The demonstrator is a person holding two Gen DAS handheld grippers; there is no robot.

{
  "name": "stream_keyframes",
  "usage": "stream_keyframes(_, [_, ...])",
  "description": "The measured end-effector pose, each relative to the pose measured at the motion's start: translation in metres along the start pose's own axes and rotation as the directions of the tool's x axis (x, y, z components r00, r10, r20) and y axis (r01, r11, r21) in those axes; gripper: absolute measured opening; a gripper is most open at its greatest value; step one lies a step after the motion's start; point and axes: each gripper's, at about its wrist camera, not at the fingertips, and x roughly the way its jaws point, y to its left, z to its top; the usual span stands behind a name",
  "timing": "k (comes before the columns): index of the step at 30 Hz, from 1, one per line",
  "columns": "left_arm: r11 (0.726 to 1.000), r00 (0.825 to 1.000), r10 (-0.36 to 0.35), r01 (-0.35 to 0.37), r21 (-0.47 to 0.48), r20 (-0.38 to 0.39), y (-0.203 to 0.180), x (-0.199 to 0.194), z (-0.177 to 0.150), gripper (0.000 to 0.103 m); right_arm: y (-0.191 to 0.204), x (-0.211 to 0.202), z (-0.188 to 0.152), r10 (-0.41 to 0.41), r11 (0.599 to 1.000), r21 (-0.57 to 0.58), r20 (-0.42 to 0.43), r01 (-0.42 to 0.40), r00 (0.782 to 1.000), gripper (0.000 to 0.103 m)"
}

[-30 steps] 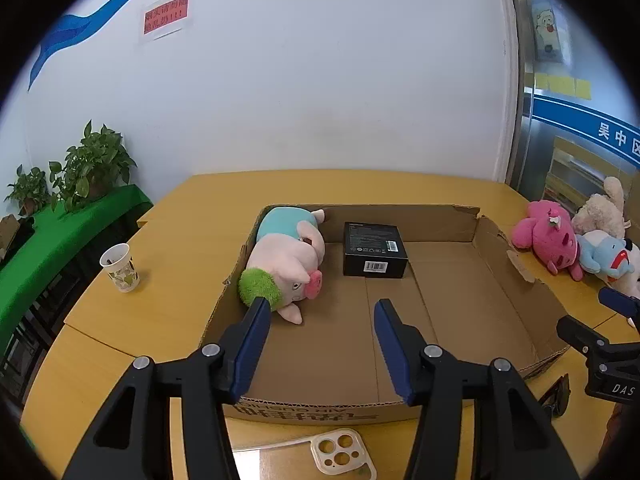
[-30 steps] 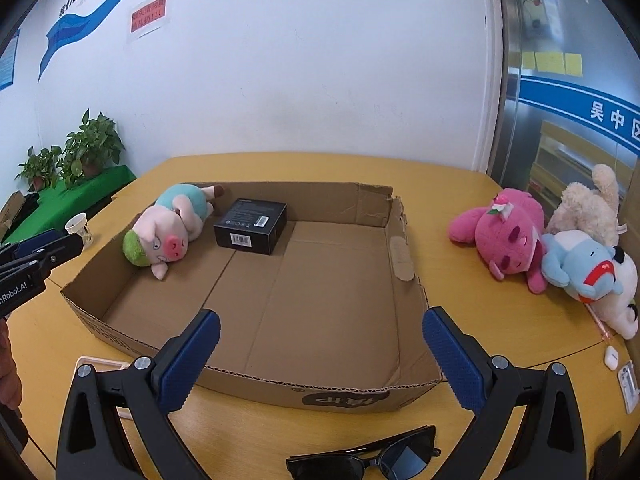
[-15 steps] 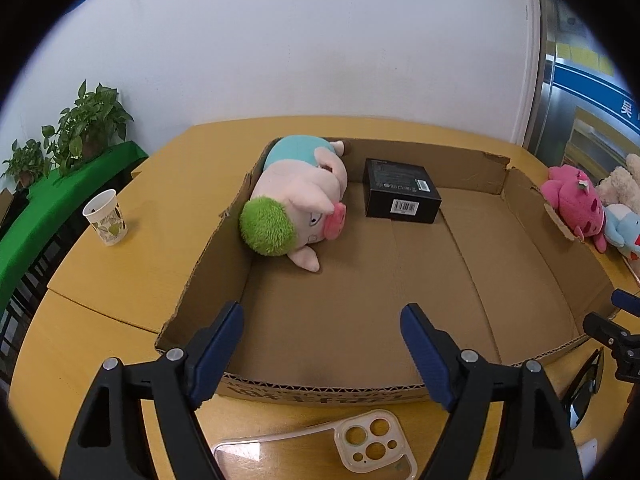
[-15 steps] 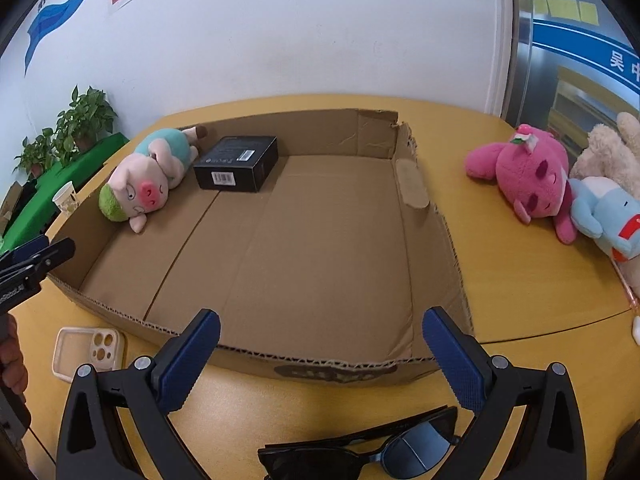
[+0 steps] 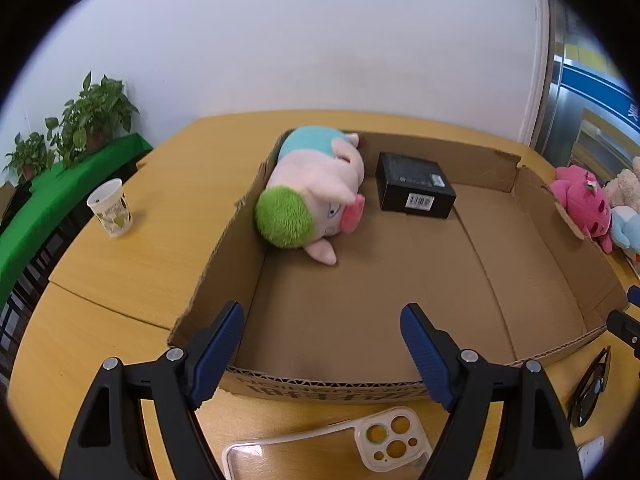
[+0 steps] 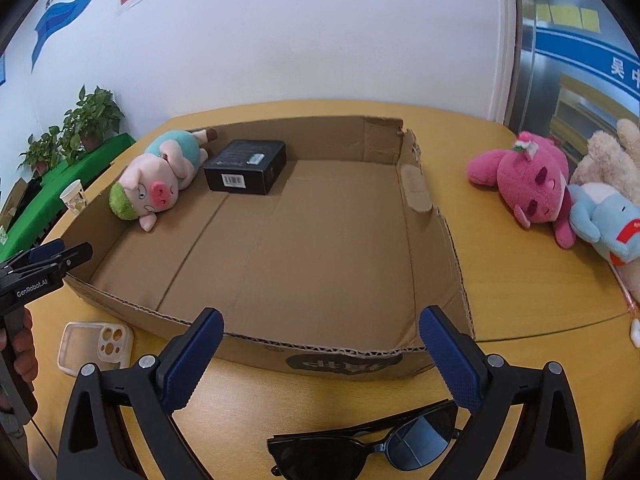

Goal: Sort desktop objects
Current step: 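Move the right tool back from the box toward the table items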

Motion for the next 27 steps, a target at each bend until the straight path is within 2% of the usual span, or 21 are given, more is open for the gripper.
stream_keyframes(4, [1.0,0.999,0.004,-0.005,0.021,0.047,-0.009,-0.015,0.007,0.081,0.01,-0.015,0.007,-0.002,0.999,-0.032,0.044,0.003,0.999,0.099])
stream_keyframes(6, [1.0,0.998,-0.013,0.011,0.027,0.065,-0.013,-0.022,0.01,0.081,0.012,-0.02,0.009,0.001,0.999,-0.033,0.058,0.001,0.998,0.095])
stream_keyframes(7, [0.999,0.996,-0.026,0.025,0.021,0.08,-0.014,-0.026,0.01,0.08,0.012,-0.021,0.009,0.003,1.0,-0.031,0.063,-0.001,0.998,0.09])
stream_keyframes(8, [0.999,0.995,-0.039,0.039,0.005,0.09,-0.014,-0.029,0.011,0.079,0.012,-0.023,0.01,0.003,1.0,-0.031,0.067,-0.001,0.998,0.072])
stream_keyframes(9, [0.998,0.994,-0.062,0.063,-0.012,0.094,-0.013,-0.031,0.012,0.06,0.012,-0.023,0.01,0.001,0.999,-0.032,0.066,0.001,0.998,0.048])
stream_keyframes(10, [0.995,0.992,-0.101,0.102,-0.016,0.082,-0.014,-0.032,0.013,0.04,0.011,-0.023,0.01,0.003,0.999,-0.032,0.06,-0.001,0.998,0.04])
stream_keyframes(11, [0.992,0.991,-0.123,0.123,-0.007,0.057,-0.016,-0.031,0.014,0.004,0.011,-0.024,0.01,0.008,1.0,-0.028,0.059,-0.006,0.998,0.034])
stream_keyframes(13, [0.993,0.992,-0.121,0.121,0.016,0.017,-0.023,-0.029,0.015,0.002,0.009,-0.028,0.009,0.01,1.0,-0.02,0.066,-0.009,0.998,0.036])
stream_keyframes(14, [0.99,0.991,-0.135,0.135,0.029,0.018,-0.026,-0.031,0.014,0.002,0.009,-0.03,0.008,0.011,1.0,-0.015,0.074,-0.01,0.997,0.049])
stream_keyframes(15, [0.984,0.984,-0.175,0.173,0.038,0.028,-0.028,-0.035,0.014,0.004,0.009,-0.034,0.008,0.003,1.0,-0.006,0.083,-0.002,0.997,0.077])
stream_keyframes(16, [0.98,0.98,-0.195,0.194,0.037,0.035,-0.03,-0.037,0.013,0.023,0.008,-0.036,0.008,-0.004,1.0,0.0,0.095,0.004,0.995,0.092])
stream_keyframes(17, [0.978,0.978,-0.206,0.204,0.036,0.041,-0.032,-0.04,0.013,0.043,0.008,-0.042,0.007,-0.011,1.0,0.004,0.12,0.01,0.993,0.102])
stream_keyframes(18, [0.981,0.98,-0.192,0.191,0.031,0.051,-0.034,-0.043,0.012,0.079,0.007,-0.045,0.007,-0.009,1.0,0.003,0.132,0.009,0.991,0.102])
stream_keyframes(19, [0.987,0.983,-0.163,0.161,0.022,0.083,-0.034,-0.048,0.011,0.087,0.008,-0.046,0.008,-0.006,1.0,0.001,0.133,0.006,0.991,0.102])
stream_keyframes(21, [0.994,0.984,-0.107,0.107,0.01,0.142,-0.034,-0.055,0.009,0.087,0.009,-0.047,0.009,-0.012,1.0,-0.007,0.128,0.013,0.992,0.102])
stream_keyframes(27, [0.996,0.987,-0.087,0.084,0.026,0.137,-0.036,-0.06,0.011,0.087,0.008,-0.05,0.007,-0.014,1.0,-0.005,0.124,0.015,0.992,0.102])
